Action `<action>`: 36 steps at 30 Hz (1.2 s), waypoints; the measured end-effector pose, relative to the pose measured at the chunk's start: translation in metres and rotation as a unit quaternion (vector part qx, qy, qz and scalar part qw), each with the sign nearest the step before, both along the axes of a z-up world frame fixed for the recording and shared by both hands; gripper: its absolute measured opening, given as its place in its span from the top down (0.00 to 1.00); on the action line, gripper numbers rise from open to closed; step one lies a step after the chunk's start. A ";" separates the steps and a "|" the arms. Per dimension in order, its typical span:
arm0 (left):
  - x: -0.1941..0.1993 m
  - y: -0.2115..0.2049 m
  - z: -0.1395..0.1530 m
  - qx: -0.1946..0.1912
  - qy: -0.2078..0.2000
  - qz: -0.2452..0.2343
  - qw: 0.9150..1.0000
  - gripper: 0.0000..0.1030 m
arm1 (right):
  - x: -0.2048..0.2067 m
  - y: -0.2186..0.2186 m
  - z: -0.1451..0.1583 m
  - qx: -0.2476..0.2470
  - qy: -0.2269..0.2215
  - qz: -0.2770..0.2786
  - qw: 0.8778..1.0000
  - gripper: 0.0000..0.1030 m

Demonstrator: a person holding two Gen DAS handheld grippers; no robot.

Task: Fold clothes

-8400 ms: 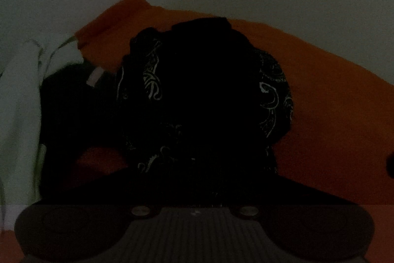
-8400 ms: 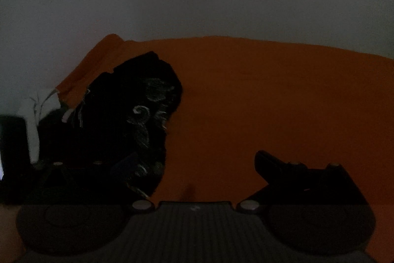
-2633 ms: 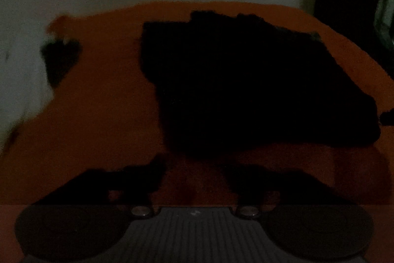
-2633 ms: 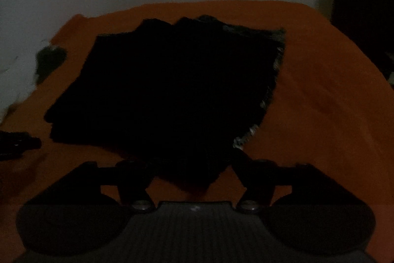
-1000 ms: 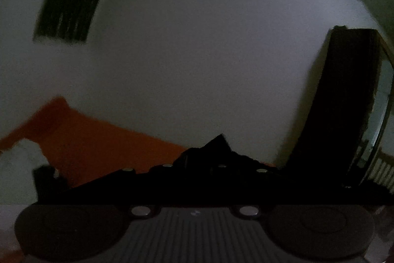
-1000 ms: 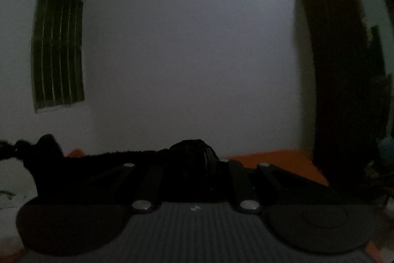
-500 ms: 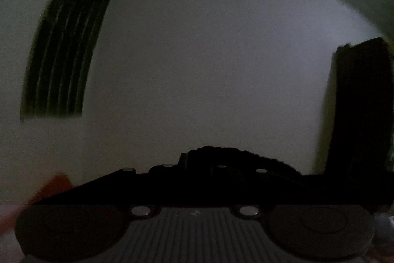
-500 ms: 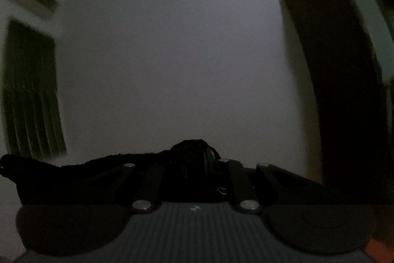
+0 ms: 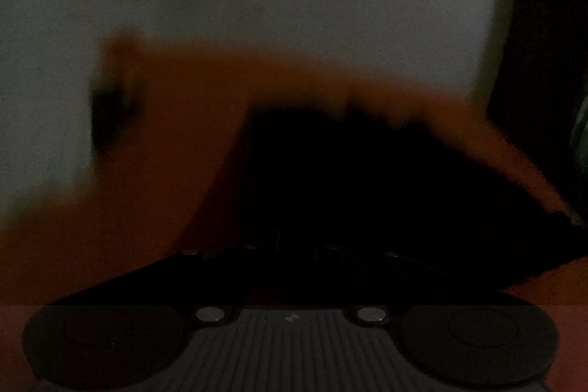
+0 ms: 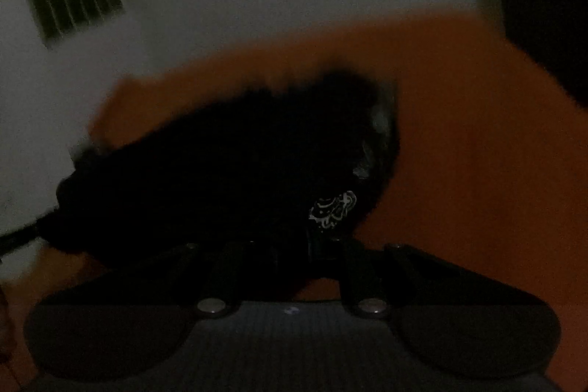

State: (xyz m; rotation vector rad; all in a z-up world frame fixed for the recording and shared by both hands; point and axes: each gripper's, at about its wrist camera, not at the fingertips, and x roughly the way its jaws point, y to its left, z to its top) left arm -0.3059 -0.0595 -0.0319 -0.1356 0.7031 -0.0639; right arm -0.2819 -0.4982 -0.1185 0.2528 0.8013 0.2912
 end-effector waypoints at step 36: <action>0.018 0.019 -0.097 -0.214 0.137 -0.029 0.967 0.82 | -0.006 -0.035 -0.085 0.267 0.201 -0.043 0.942 0.75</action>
